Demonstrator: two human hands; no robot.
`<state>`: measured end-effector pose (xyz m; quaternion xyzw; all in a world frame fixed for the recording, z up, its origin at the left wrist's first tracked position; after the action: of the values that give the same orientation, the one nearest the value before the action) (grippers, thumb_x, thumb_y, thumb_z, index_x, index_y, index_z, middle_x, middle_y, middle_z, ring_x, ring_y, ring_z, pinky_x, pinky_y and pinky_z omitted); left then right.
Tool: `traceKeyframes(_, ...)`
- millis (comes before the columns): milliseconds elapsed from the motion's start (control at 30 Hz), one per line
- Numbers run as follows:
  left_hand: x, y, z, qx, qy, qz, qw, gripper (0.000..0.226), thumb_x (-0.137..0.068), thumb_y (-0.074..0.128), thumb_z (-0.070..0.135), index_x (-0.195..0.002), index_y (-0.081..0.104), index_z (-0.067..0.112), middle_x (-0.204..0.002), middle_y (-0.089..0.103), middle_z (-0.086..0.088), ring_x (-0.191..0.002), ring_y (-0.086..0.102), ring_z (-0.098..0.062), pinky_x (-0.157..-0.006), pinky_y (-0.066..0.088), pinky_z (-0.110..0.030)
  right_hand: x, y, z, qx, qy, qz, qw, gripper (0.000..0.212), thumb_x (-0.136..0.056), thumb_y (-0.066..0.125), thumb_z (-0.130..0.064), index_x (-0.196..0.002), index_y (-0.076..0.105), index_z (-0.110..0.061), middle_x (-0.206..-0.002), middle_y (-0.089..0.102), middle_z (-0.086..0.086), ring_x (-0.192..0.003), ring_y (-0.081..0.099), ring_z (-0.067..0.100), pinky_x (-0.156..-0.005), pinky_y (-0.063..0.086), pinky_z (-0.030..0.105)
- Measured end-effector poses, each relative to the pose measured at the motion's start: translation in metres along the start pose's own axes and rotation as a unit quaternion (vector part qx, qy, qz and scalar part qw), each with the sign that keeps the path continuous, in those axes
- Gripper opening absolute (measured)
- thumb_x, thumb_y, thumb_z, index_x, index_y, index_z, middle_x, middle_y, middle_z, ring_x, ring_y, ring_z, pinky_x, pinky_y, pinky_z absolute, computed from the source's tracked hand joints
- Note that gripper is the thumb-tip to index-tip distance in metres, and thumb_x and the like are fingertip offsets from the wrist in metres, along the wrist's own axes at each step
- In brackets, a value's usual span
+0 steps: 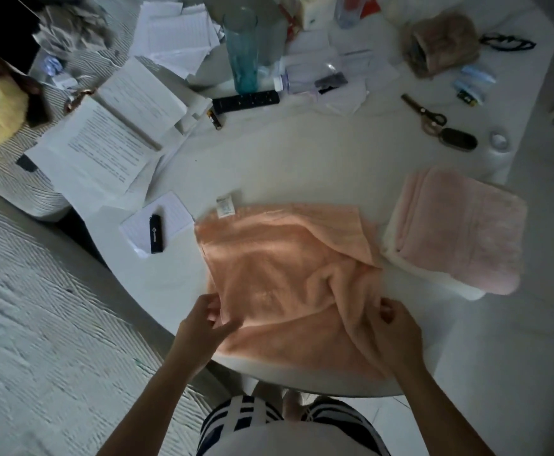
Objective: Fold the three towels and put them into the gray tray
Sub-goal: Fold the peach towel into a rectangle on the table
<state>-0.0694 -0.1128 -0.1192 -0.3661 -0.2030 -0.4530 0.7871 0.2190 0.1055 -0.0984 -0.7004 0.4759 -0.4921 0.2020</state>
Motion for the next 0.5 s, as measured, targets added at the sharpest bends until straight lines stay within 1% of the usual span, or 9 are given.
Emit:
traceKeyframes(67,0.005,0.006,0.008,-0.002,0.022,-0.043,0.999,0.062,-0.073,0.088,0.039,-0.122,0.05,0.033,-0.105,0.069,0.014,-0.095,0.068,-0.005,-0.075,0.054,-0.024,-0.003,-0.009,-0.001,-0.049,0.001,-0.008,0.999,0.019,-0.093,0.059,-0.034,-0.087,0.065,-0.017,-0.088,0.07,0.004,-0.078,0.062,0.021,-0.075,0.051,0.039)
traceKeyframes(133,0.008,0.007,0.02,-0.001,0.035,-0.051,0.998,0.058,-0.074,0.088,0.036,-0.119,0.052,0.034,-0.102,0.07,0.014,-0.092,0.068,-0.007,-0.072,0.052,-0.024,-0.006,-0.02,-0.006,-0.084,-0.017,0.008,0.996,0.02,-0.092,0.056,-0.032,-0.08,0.063,-0.017,-0.081,0.068,0.004,-0.077,0.062,0.023,-0.068,0.048,0.037)
traceKeyframes(200,0.015,0.002,0.029,0.001,0.052,0.003,0.999,0.041,-0.075,0.084,0.039,-0.107,0.058,0.035,-0.088,0.073,0.014,-0.082,0.069,-0.005,-0.066,0.049,-0.021,-0.01,-0.033,-0.011,-0.122,-0.035,0.03,0.992,0.018,-0.091,0.054,-0.027,-0.084,0.064,-0.014,-0.085,0.068,0.006,-0.081,0.063,0.027,-0.068,0.046,0.037)
traceKeyframes(267,0.031,0.0,0.029,0.022,0.065,0.087,0.994,0.026,-0.079,0.073,0.047,-0.101,0.064,0.036,-0.079,0.073,0.015,-0.079,0.07,-0.003,-0.06,0.047,-0.014,-0.011,-0.048,-0.011,-0.143,-0.058,0.06,0.986,0.014,-0.089,0.054,-0.02,-0.094,0.066,-0.014,-0.094,0.069,0.008,-0.087,0.062,0.029,-0.077,0.049,0.041)
traceKeyframes(333,0.05,0.005,0.021,0.053,0.048,0.137,0.988,0.033,-0.093,0.065,0.042,-0.122,0.066,0.026,-0.087,0.071,0.015,-0.085,0.07,-0.006,-0.059,0.046,-0.01,-0.006,-0.056,-0.007,-0.148,-0.075,0.062,0.984,0.017,-0.087,0.054,-0.02,-0.101,0.064,-0.02,-0.099,0.069,0.005,-0.09,0.061,0.027,-0.082,0.049,0.041)
traceKeyframes(367,0.058,0.011,0.014,0.052,0.028,0.137,0.989,0.038,-0.097,0.063,0.035,-0.132,0.063,0.02,-0.093,0.07,0.01,-0.085,0.069,-0.008,-0.061,0.047,-0.012,-0.002,-0.055,-0.004,-0.137,-0.082,0.053,0.986,0.016,-0.088,0.056,-0.022,-0.103,0.064,-0.022,-0.099,0.068,0.003,-0.09,0.061,0.025,-0.08,0.048,0.039)
traceKeyframes(400,0.067,0.02,0.006,0.039,0.011,0.124,0.991,0.038,-0.099,0.061,0.029,-0.135,0.061,0.015,-0.097,0.069,0.004,-0.085,0.068,-0.012,-0.065,0.05,-0.017,0.005,-0.051,0.001,-0.112,-0.092,0.041,0.989,0.016,-0.09,0.058,-0.025,-0.103,0.065,-0.02,-0.098,0.067,0.003,-0.088,0.06,0.023,-0.077,0.045,0.035)
traceKeyframes(433,0.074,0.029,-0.003,0.016,0.001,0.105,0.994,0.032,-0.101,0.059,0.025,-0.129,0.065,0.013,-0.097,0.07,0.001,-0.085,0.067,-0.018,-0.07,0.051,-0.023,0.012,-0.045,0.007,-0.078,-0.111,0.029,0.99,0.016,-0.09,0.06,-0.026,-0.1,0.067,-0.016,-0.094,0.066,0.005,-0.084,0.06,0.024,-0.073,0.044,0.034)
traceKeyframes(500,0.09,0.044,-0.015,-0.004,0.003,0.067,0.998,0.017,-0.102,0.056,0.021,-0.1,0.072,0.015,-0.087,0.071,-0.003,-0.084,0.066,-0.026,-0.072,0.05,-0.031,0.027,-0.03,0.014,-0.01,-0.161,0.005,0.987,0.021,-0.09,0.063,-0.027,-0.088,0.068,-0.007,-0.083,0.061,0.014,-0.075,0.06,0.029,-0.065,0.047,0.038)
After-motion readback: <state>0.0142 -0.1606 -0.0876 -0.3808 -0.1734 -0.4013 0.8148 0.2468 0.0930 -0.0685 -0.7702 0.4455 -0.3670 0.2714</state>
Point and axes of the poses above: each hand's wrist, its own x-axis away from the middle knuckle, its own y-axis out of the palm, z = x × y, the point moved 4 cm from there along -x, towards the middle knuckle
